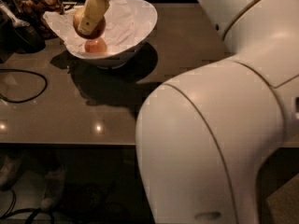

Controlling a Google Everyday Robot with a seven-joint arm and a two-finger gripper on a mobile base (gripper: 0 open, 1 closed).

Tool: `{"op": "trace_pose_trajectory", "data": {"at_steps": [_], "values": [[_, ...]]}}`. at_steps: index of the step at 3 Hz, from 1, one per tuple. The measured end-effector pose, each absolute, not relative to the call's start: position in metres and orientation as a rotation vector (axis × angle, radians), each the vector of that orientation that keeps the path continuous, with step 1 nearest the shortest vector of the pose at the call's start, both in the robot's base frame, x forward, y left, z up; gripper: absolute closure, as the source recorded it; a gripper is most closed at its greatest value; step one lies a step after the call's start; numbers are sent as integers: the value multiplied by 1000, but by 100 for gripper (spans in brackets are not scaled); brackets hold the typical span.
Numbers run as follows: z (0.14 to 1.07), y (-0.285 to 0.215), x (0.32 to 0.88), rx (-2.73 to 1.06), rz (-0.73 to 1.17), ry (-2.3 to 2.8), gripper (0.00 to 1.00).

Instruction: Pick apple from white bowl

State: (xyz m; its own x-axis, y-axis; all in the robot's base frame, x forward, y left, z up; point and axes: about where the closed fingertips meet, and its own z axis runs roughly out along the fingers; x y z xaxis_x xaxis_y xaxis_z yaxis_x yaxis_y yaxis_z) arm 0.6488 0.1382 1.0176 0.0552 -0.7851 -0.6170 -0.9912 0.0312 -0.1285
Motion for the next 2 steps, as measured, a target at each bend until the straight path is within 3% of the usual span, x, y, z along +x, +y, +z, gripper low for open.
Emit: {"op": "trace_pose_trajectory", "data": {"at_steps": [1,2], "values": [[1047,140,600,-1729,513,1791,100],[1051,137,595,-1726,511,1789,100]]}}
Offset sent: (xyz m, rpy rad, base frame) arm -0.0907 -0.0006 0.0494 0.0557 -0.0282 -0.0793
